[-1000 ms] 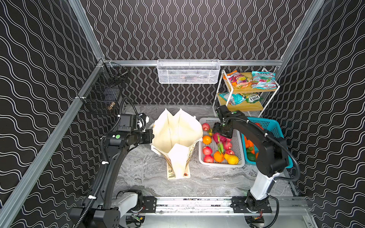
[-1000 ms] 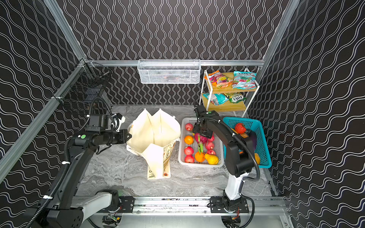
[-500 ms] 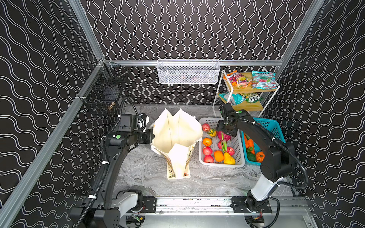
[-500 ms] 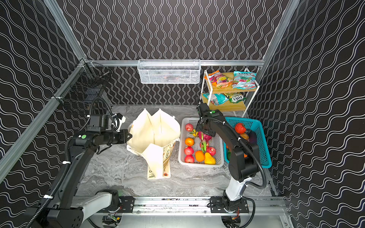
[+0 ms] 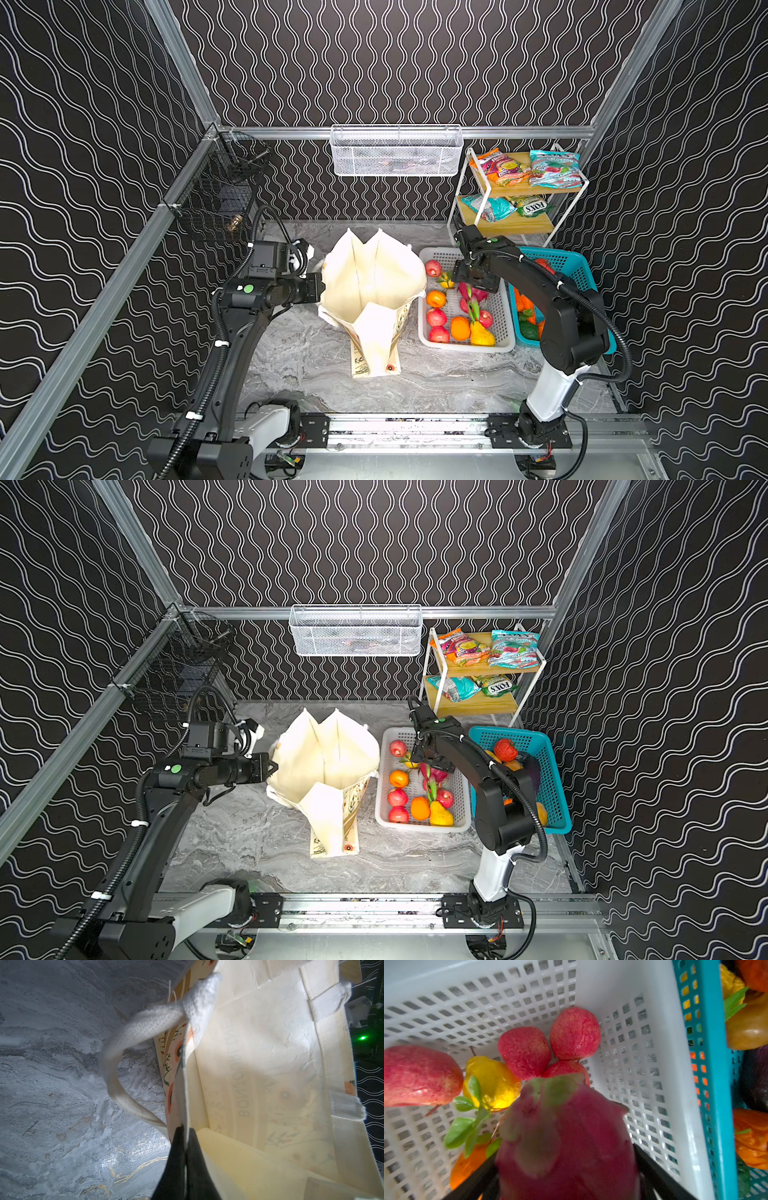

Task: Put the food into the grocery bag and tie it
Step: 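Lift the dragon fruit with the right gripper and carry it over the bag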

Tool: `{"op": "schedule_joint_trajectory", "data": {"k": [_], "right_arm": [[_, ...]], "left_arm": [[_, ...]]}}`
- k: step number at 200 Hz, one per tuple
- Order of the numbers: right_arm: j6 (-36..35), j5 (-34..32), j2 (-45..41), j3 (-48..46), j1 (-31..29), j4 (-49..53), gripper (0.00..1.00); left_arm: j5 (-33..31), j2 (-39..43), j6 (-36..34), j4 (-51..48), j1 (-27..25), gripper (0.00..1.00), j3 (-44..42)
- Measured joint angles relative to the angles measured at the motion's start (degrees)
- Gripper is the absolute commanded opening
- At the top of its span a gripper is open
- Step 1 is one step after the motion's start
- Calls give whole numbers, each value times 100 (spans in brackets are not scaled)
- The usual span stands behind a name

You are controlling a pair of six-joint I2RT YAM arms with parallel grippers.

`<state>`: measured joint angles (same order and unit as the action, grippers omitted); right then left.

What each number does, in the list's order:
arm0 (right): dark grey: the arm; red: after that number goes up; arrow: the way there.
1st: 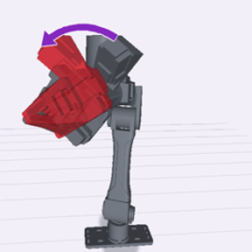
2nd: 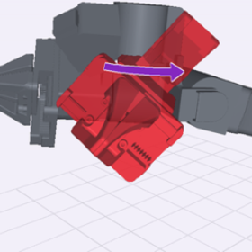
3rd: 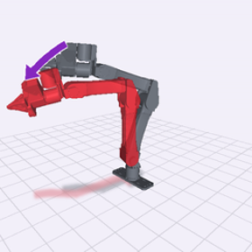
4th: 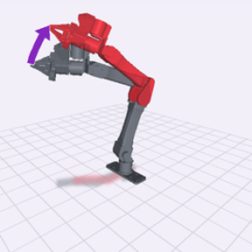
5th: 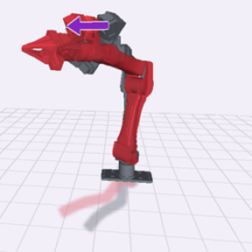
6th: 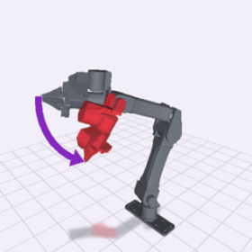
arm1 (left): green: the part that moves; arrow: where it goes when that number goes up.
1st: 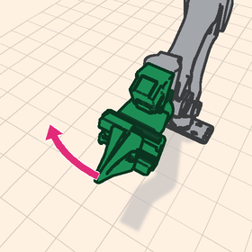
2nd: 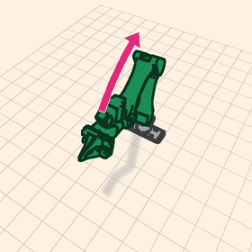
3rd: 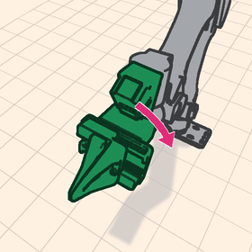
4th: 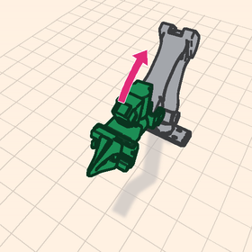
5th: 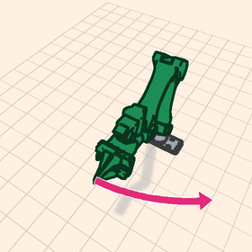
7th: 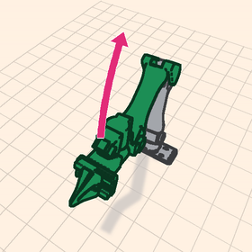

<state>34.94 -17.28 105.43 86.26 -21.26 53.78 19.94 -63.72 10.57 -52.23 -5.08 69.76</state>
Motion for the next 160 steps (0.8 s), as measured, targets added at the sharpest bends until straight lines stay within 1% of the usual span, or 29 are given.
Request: {"op": "schedule_joint_trajectory", "data": {"k": [21, 35, 50, 72, 103, 138, 160], "right_arm": [[-2, -33, 61, -70, 28, 44, 95], [0, 37, 87, -85, 24, 107, 95], [-2, 127, 107, -85, 15, 160, 92], [-2, 160, 85, -85, 4, 170, 84], [0, 258, -109, -46, 9, 236, 81], [17, 278, -522, 289, -9, 400, 81], [15, 284, -745, 717, -131, 588, 81]], "left_arm": [[-2, 4, 0, 0, 0, 0, 0], [-2, 7, 0, 0, 0, 0, 0], [0, 9, 0, 0, 0, 0, 0], [0, 9, 0, 0, 0, 0, 0], [0, 11, 0, 0, 0, 0, 0], [4, 9, 0, 2, 0, 0, 0], [20, 9, 0, 7, 0, 0, 0]]}}
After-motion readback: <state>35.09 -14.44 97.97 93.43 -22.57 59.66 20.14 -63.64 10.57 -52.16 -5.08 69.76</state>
